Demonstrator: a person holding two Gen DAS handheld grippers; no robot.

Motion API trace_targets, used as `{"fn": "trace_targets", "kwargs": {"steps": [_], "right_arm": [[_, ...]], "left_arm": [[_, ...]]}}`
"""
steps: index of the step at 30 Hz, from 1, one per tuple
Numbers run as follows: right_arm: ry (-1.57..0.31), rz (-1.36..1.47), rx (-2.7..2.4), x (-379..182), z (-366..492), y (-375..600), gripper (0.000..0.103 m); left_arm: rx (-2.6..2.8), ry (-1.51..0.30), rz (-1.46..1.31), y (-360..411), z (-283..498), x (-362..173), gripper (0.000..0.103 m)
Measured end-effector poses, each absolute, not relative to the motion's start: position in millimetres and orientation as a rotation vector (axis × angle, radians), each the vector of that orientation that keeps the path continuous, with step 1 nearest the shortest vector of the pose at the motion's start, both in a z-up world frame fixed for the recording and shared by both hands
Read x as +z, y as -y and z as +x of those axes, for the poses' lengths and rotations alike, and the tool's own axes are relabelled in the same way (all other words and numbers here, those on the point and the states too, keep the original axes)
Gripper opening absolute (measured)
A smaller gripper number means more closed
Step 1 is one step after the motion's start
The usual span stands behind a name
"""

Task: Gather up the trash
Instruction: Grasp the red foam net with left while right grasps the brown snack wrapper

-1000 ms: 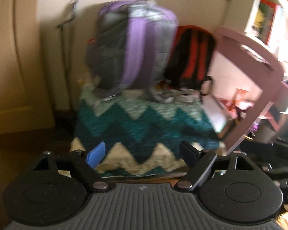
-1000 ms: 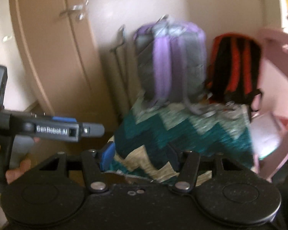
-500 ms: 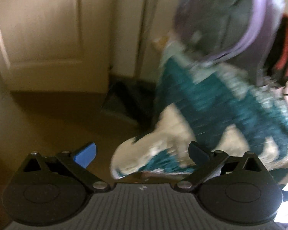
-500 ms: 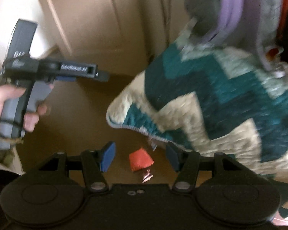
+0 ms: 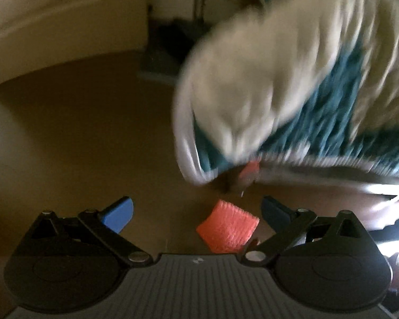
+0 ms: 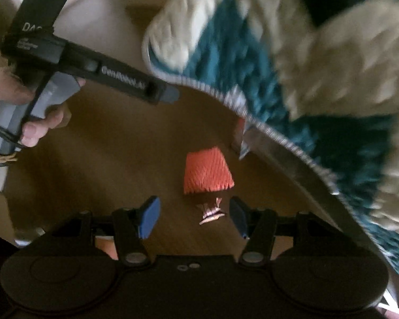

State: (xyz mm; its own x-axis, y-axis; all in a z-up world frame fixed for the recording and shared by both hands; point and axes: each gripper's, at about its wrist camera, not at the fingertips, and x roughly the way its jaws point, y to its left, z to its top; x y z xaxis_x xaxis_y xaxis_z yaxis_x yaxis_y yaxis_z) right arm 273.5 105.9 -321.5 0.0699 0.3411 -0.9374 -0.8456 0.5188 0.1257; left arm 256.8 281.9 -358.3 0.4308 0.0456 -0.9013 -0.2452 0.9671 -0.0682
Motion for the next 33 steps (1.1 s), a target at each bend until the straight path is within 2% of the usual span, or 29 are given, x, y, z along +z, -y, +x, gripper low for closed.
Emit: {"fn": "trace_targets", "kwargs": {"steps": [7, 14, 25, 29, 32, 33], "right_arm": [[-1.224, -0.661, 1.025, -393.7, 277.0, -122.8, 0.058], [-1.233, -0.785, 1.089, -446.9, 278.7, -136.2, 0.057], [-1.243, -0.88, 1.134, -492.9, 279.9, -149.9, 0.055], [-1.236, -0.902, 1.138, -504.2, 278.1, -153.0, 0.054], [-1.238, -0.903, 1.131, -508.1, 276.1, -154.9, 0.053], [-1.241, -0.906, 1.129, -509.4, 274.7, -155.1, 0.053]], "left_arm": [[0.106, -1.223, -0.157, -257.4, 269.1, -443.0, 0.103], [0.03, -1.282, -0.057, -242.0, 283.2, -501.5, 0.103], [-0.083, -1.312, 0.012, -232.9, 296.8, -532.5, 0.102], [-0.096, -1.333, 0.032, -227.1, 300.0, -541.4, 0.093], [-0.085, -1.319, 0.037, -224.2, 299.4, -540.0, 0.092], [-0.084, -1.311, 0.037, -223.0, 298.6, -539.6, 0.088]]}}
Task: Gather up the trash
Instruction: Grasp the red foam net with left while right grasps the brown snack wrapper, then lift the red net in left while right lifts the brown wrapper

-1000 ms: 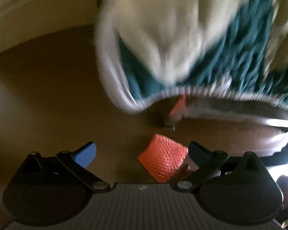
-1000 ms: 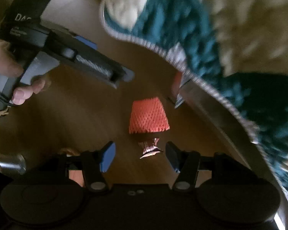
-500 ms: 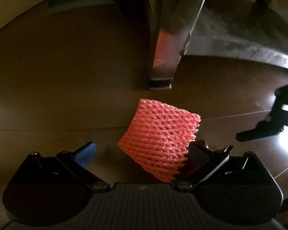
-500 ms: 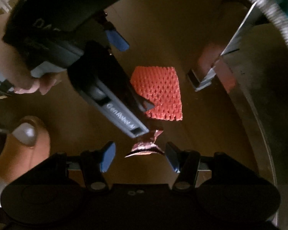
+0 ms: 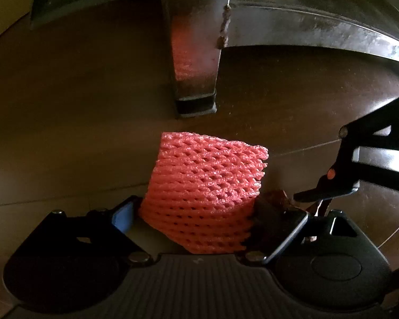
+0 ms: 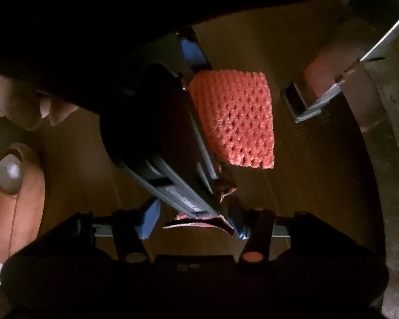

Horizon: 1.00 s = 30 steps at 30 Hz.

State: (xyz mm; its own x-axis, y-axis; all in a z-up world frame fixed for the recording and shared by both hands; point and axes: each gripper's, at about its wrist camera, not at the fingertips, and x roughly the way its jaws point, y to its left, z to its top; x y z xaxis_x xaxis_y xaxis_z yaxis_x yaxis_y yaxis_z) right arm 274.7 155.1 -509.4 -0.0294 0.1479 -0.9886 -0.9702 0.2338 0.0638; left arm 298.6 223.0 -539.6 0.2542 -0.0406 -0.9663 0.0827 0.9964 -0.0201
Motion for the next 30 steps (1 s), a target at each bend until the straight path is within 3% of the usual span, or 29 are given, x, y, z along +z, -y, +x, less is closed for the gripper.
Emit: {"fn": "trace_targets", "kwargs": {"steps": [4, 6, 11, 21, 30], "right_arm": [[-1.236, -0.915, 1.126, -512.0, 270.0, -154.6, 0.046], [-1.235, -0.909, 1.124, -511.9, 269.5, -155.3, 0.045], [-1.232, -0.918, 1.102, -510.4, 268.7, -150.8, 0.042], [-1.247, -0.772, 1.041, -464.7, 268.0, -116.0, 0.043], [-1.237, -0.636, 0.895, -375.1, 268.4, -67.2, 0.043]], "left_arm": [[-0.071, -1.288, 0.045, -218.1, 294.5, -534.3, 0.073], [-0.067, -1.278, 0.041, -217.1, 294.4, -531.0, 0.057], [-0.064, -1.282, -0.004, -216.3, 292.8, -519.8, 0.033], [-0.064, -1.278, -0.152, -227.6, 280.0, -479.4, 0.03], [-0.197, -1.241, -0.131, -209.8, 271.0, -389.2, 0.03]]}}
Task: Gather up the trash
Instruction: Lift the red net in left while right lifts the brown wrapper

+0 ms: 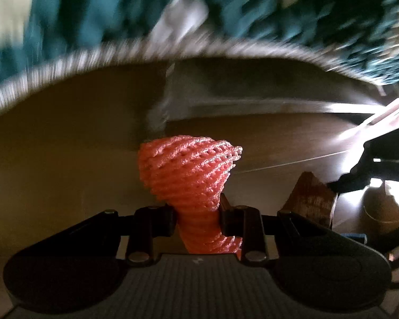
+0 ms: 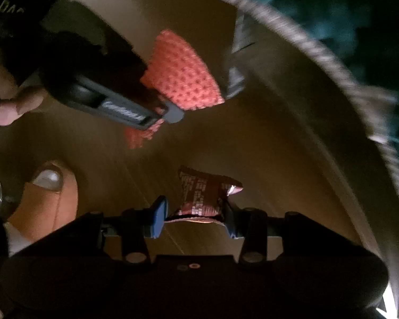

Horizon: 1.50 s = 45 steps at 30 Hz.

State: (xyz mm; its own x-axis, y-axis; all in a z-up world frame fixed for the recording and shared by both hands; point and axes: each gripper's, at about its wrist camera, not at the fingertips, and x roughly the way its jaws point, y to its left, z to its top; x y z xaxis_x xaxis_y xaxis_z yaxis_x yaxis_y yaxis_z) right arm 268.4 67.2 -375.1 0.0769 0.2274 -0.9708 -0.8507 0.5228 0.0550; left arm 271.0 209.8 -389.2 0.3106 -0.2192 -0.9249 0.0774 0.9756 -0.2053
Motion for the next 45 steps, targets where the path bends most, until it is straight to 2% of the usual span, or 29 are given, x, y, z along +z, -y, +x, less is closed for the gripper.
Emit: {"fn": "trace_targets", "kwargs": {"steps": [13, 20, 29, 45], "right_arm": [[-1.068, -0.377, 0.7, -174.8, 242.0, 38.6, 0.043], [-0.925, -0.298, 0.601, -85.3, 205.7, 96.8, 0.043], [-0.761, -0.234, 0.511, 10.4, 151.8, 167.8, 0.043], [-0.548, -0.178, 0.311, 130.9, 79.1, 302.4, 0.043]], "left_arm": [[-0.415, -1.111, 0.043, -125.0, 255.8, -209.1, 0.03], [-0.43, -1.041, 0.058, -73.7, 242.0, -123.4, 0.03], [-0.405, -0.928, 0.103, -18.9, 215.3, -35.6, 0.03], [-0.501, -0.689, 0.181, 113.5, 172.0, 122.1, 0.03]]}}
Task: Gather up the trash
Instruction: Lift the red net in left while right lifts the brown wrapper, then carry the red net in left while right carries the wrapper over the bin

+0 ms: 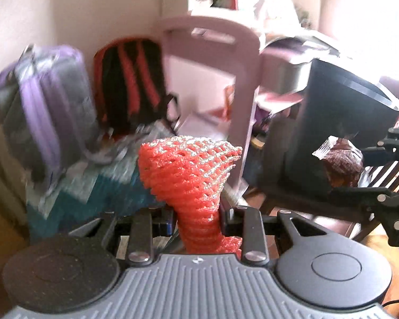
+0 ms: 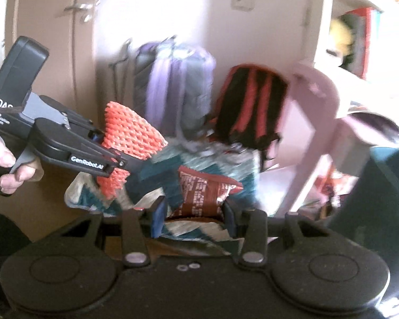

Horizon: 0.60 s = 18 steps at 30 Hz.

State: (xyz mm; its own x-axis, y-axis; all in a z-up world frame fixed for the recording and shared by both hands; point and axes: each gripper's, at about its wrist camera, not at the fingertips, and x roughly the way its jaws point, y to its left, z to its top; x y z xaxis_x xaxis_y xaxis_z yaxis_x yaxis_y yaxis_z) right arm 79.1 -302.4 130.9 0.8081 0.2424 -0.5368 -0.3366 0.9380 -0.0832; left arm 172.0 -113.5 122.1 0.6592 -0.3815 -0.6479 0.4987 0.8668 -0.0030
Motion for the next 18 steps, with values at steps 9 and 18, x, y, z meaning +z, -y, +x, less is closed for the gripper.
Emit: {"fn": "trace_targets", "kwargs": {"steps": [9, 18], "right_arm": [[-0.456, -0.151, 0.143, 176.0, 65.5, 388.1, 0.043], [-0.434, -0.124, 0.01, 188.4, 66.7, 462.7, 0.043]], "left_arm": [[-0.599, -0.593, 0.174, 209.1, 173.5, 186.3, 0.03], [-0.683, -0.55, 0.202, 310.4, 183.1, 218.8, 0.03]]}}
